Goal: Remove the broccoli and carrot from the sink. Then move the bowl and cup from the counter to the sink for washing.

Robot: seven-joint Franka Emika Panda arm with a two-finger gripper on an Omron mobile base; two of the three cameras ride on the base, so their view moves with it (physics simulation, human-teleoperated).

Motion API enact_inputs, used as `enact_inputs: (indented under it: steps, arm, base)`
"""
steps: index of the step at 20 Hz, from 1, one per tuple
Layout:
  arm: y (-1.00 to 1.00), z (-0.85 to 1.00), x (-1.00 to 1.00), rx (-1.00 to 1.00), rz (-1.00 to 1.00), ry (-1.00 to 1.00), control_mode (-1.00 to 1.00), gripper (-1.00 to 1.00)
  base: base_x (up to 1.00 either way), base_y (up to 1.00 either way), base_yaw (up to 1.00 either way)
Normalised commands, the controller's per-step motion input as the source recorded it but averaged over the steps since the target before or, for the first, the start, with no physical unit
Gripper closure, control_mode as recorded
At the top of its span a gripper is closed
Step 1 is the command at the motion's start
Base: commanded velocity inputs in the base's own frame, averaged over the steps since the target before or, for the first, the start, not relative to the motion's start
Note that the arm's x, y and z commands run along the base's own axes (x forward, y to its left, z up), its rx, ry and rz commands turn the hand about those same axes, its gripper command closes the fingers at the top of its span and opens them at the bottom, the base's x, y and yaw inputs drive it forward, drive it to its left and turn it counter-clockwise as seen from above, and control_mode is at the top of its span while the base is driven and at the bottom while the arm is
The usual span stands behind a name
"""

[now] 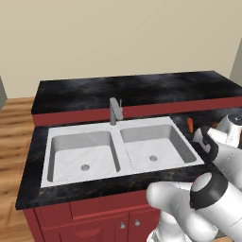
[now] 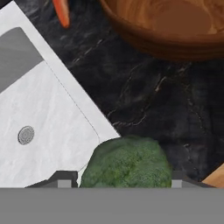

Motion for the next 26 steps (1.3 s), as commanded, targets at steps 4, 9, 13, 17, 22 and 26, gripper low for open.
enact_inputs:
  steps: [4, 9, 13, 17, 22, 26]
  arm:
    - [-0.39, -0.12, 0.03, -0.05, 0.0, 0.0, -1.0, 1.0]
    - [-0.37, -0.15, 0.11, -0.06, 0.0, 0.0, -1.0, 1.0]
    - [-0.23, -0.24, 0.19, -0.07, 0.0, 0.0, -1.0, 1.0]
    - [-0.16, -0.27, 0.23, -0.06, 0.0, 0.0, -1.0, 1.0]
    - [-0.22, -0.23, 0.2, -0.01, 0.0, 0.0, -1.0, 1.0]
    - [-0.26, -0.12, 0.2, 0.0, 0.0, 0.0, -1.0, 1.0]
  base:
    - [0.0, 0.0, 0.0]
    - [0.0, 0.0, 0.0]
    - [0.0, 0.0, 0.0]
    - [0.0, 0.0, 0.0]
    - [0.0, 0.0, 0.0]
    - [0.0, 0.0, 0.0]
